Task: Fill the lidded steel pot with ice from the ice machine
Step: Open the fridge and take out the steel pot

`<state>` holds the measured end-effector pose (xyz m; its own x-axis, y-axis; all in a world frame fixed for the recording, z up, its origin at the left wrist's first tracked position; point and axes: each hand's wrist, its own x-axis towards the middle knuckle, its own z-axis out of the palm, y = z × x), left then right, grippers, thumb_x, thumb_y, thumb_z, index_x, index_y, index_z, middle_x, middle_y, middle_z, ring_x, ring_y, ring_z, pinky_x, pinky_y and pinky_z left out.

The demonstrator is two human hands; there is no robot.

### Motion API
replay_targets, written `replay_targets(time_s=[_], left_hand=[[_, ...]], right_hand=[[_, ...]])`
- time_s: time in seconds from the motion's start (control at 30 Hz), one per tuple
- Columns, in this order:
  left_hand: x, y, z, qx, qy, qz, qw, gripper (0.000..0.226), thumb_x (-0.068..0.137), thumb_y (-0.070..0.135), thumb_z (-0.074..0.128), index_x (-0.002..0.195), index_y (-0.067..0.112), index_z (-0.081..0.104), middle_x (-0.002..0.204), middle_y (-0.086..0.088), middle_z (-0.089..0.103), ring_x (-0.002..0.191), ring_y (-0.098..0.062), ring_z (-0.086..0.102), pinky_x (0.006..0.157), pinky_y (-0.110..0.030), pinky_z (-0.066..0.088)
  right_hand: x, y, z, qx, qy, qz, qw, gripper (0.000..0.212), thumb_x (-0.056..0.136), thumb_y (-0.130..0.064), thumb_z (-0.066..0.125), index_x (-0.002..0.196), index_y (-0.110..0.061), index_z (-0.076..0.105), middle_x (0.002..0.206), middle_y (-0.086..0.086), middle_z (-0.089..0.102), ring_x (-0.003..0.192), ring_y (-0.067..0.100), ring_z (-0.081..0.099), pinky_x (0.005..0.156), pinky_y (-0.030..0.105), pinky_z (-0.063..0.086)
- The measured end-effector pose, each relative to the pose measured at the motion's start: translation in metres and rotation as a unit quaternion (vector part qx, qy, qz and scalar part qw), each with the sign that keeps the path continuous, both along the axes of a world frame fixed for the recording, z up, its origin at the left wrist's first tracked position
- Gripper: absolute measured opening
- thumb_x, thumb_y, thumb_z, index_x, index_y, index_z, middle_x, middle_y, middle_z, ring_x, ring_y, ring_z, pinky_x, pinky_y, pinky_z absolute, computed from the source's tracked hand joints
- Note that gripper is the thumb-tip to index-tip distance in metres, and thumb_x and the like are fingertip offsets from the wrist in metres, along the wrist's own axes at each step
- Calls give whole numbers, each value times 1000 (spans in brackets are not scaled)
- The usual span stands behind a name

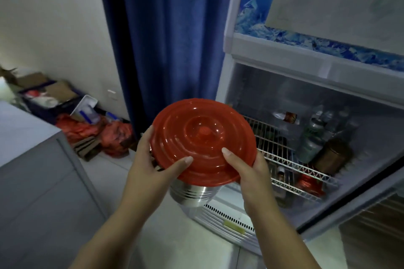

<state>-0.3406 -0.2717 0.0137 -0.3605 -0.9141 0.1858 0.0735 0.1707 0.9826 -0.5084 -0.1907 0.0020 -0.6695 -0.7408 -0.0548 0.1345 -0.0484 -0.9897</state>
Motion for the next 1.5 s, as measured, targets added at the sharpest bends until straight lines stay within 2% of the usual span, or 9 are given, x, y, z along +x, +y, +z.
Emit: replay_targets(time_s=[0.13,0.23,0.33,0.4,0.5,0.83,1.07,1.23,1.5], left_hand=[[41,-7,2,-5,-3,43,999,88,59,43,85,130,56,35,119,28,52,111,-11,58,91,-38,51],[76,-16,6,-13,-9,76,997,87,58,50,83,130,57,34,122,26,49,113,-14,56,93,-43,50],[113,-32,11,-25,-4,106,994,87,59,48,83,131,53,35,122,23,52,111,-13,58,88,-38,53],[137,-43,16,-38,6,122,992,83,63,41,81,132,50,37,113,33,54,104,-4,61,78,-25,56],[177,-62,23,-53,14,139,989,77,63,36,77,128,51,38,103,45,52,99,10,57,67,-12,53],[303,-128,40,-58,-17,206,977,64,62,41,73,110,60,34,105,34,47,92,6,53,63,-9,42],[363,-162,36,-39,-18,243,969,72,61,39,73,121,51,35,104,30,48,90,7,54,61,-7,41],[382,-182,25,-41,-28,269,962,68,70,30,75,123,45,36,105,28,48,83,29,49,57,4,39],[394,-213,14,-12,-43,325,945,69,68,35,76,121,47,35,105,29,49,87,18,49,67,-7,36]], right_hand=[[32,-20,6,-4,8,57,998,68,63,-39,84,124,-27,56,114,-4,68,103,15,66,93,43,53],[61,-41,11,-5,12,81,997,68,60,-40,84,122,-27,57,112,-3,70,102,15,67,92,43,53],[96,-65,19,-16,14,110,994,69,59,-40,82,122,-26,56,111,-2,70,98,14,68,83,35,55],[120,-81,25,-22,15,125,992,70,60,-39,85,121,-25,55,110,-1,69,94,12,67,75,29,56],[160,-109,33,-41,13,144,989,66,63,-35,81,122,-24,54,111,-3,69,100,13,67,84,32,55],[286,-208,37,-63,24,213,975,68,63,-39,81,124,-21,56,113,1,68,101,15,68,90,41,55],[345,-256,26,-40,23,237,971,71,62,-41,81,125,-23,54,114,-1,68,102,14,67,91,39,54],[367,-287,22,-20,22,248,968,81,54,-45,83,126,-21,54,114,0,67,101,15,67,90,40,55],[382,-334,13,3,12,287,958,75,62,-34,84,128,-20,51,114,1,66,102,18,66,91,43,54]])
